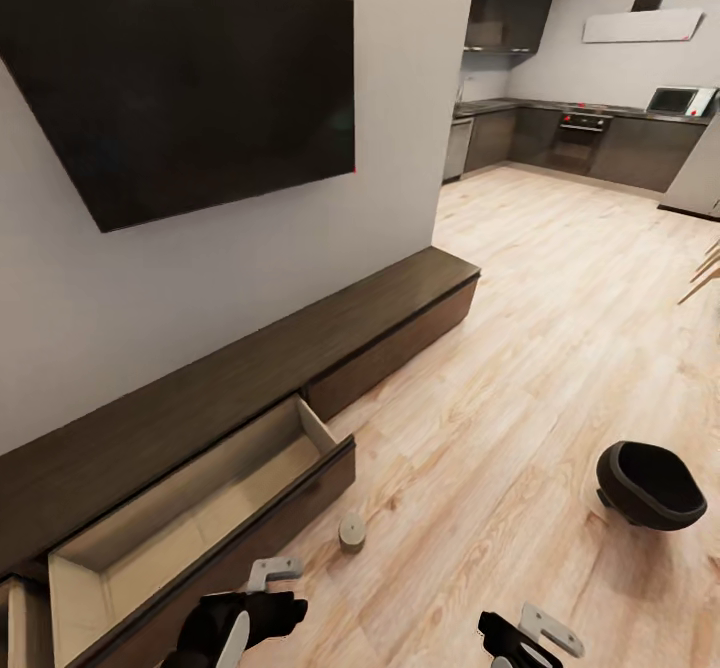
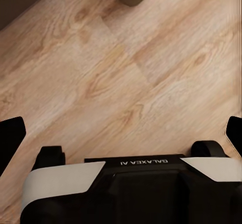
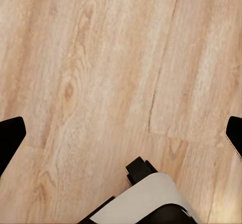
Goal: Place each of the two pumpkins and all three candles from the living room inside a cabinet in the living room (use any cabinet), then make sure every cabinet is closed, and position the cauldron so it is next to a table in the living room.
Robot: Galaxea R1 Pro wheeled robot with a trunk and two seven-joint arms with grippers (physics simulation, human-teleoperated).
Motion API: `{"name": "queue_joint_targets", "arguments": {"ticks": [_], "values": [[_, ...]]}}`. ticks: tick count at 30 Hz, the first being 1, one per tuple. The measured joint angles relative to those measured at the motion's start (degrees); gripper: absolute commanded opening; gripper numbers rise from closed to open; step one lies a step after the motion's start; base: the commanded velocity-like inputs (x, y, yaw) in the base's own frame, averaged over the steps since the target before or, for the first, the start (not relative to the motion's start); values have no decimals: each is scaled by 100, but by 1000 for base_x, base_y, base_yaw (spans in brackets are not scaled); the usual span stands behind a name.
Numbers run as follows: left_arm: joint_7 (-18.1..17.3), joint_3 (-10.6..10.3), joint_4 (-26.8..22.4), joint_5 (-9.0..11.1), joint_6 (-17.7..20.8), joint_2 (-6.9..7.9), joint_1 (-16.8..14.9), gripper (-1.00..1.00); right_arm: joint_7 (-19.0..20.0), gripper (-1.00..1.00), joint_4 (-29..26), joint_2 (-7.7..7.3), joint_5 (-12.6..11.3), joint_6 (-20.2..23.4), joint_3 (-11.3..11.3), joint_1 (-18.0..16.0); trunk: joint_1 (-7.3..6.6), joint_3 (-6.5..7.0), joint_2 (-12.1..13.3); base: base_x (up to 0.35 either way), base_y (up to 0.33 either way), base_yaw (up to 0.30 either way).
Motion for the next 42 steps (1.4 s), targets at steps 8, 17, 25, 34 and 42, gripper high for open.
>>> {"name": "queue_joint_targets", "arguments": {"ticks": [8,17,25,34,42], "values": [[5,-185,8,-10,0,0,-1,100,0,100,-1,6,0,-1,-4,1,1,0,0,216,-277,-120],[4,-196,9,-10,-15,0,0,100,-2,100,0,16,5,-2,5,0,0,-1,0,212,-275,-54],[3,-211,7,-5,-71,-1,0,100,-1,100,1,22,11,-9,8,-1,1,-1,0,240,-57,-1],[-3,-226,-1,15,-80,-1,0,100,9,100,85,5,-7,-195,5,-1,3,-1,0,24,-2,0],[-2,-231,-10,16,-86,-3,0,100,11,100,269,0,7,-278,3,-1,90,-72,-159,0,0,0]]}}
